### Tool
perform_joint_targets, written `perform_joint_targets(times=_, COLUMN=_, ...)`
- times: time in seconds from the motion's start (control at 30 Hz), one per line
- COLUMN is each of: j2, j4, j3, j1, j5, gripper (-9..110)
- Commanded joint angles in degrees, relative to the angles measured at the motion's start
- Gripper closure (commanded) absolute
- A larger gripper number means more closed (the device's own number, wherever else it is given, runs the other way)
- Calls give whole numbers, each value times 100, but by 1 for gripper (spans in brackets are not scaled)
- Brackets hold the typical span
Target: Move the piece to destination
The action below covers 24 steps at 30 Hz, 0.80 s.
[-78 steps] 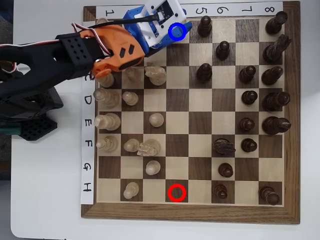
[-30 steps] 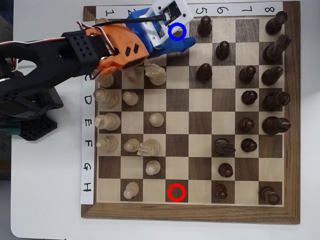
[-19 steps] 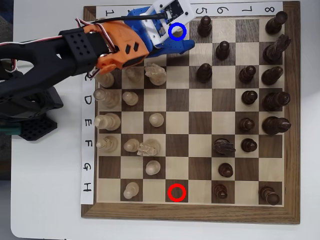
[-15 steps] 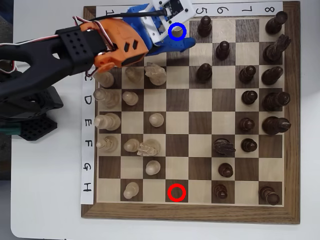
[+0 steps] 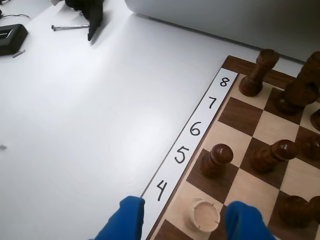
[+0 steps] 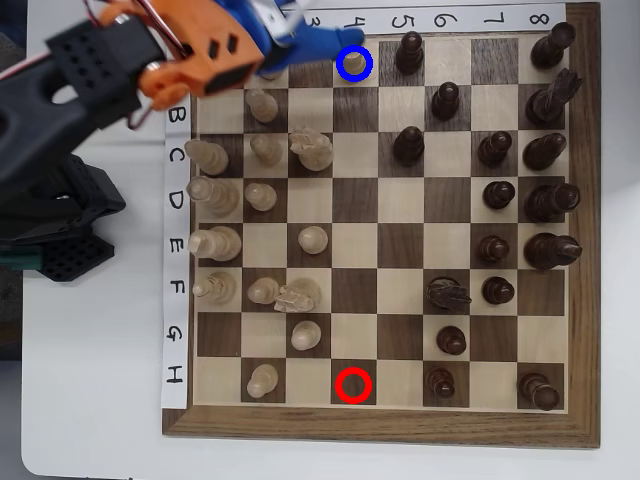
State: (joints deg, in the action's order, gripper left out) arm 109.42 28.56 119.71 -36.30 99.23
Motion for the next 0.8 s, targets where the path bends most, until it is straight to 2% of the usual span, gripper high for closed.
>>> perform_joint_targets(times=0.0, j2=1468, j4=3261, j3=-2936, j1=-281, j5=-773, gripper=81)
perform_joint_targets(times=0.2, j2=1371, j4=5687, j3=-4729, j1=-158, j5=-2180, gripper=84)
perform_joint_targets(times=0.33, j2=958, j4=6803, j3=-6398, j1=-53, j5=-2892, gripper=86)
perform_joint_targets(times=0.47, j2=1028, j4=6794, j3=-6899, j1=448, j5=-4157, gripper=90)
perform_joint_targets(times=0.6, j2=1450, j4=6741, j3=-6592, j1=1213, j5=-5555, gripper=92)
perform_joint_targets(times=0.77, j2=2663, j4=5291, j3=-4852, j1=2865, j5=-7884, gripper=98)
